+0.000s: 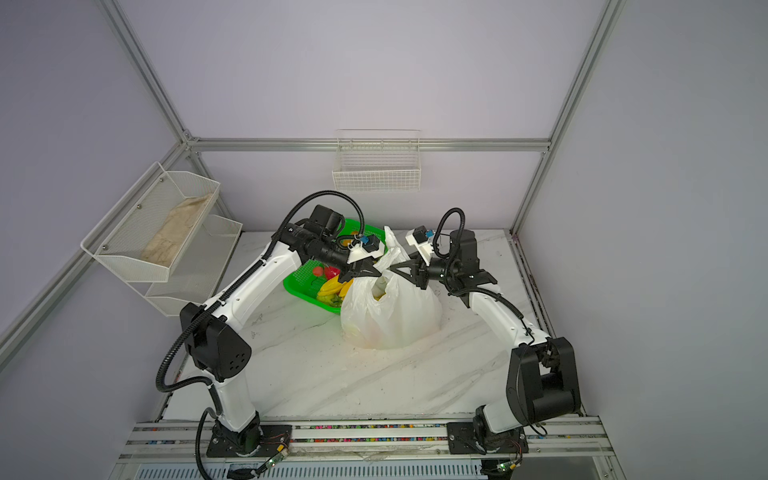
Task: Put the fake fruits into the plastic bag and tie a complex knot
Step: 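Swing the left gripper's handle over toward the right gripper's handle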
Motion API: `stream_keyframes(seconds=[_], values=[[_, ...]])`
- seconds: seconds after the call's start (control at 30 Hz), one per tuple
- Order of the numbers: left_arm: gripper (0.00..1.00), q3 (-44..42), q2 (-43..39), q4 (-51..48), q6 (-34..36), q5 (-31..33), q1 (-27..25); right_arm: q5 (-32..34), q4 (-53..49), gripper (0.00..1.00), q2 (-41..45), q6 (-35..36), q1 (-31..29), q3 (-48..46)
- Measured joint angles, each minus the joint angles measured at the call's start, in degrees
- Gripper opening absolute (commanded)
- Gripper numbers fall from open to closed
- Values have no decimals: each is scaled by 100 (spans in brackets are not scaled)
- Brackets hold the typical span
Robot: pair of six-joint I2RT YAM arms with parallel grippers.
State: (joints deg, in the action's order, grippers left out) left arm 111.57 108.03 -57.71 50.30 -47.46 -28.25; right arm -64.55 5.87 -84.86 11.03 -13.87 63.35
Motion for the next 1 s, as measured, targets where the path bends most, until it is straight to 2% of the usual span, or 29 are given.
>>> stream_keyframes(seconds=[0.13, 0.27, 0.83, 1.0], values=[[0, 201, 70, -179, 63, 72, -4, -68, 136, 31, 13, -24, 0, -98], [0, 339, 125, -286, 138, 107, -11, -103, 304, 43, 83, -103, 0, -245], [0, 822, 575, -627, 289, 310, -243, -177, 1287, 56, 129, -673, 0, -413], [0, 866, 575, -660, 308, 328, -243, -195, 1464, 63, 129, -778, 0, -413]])
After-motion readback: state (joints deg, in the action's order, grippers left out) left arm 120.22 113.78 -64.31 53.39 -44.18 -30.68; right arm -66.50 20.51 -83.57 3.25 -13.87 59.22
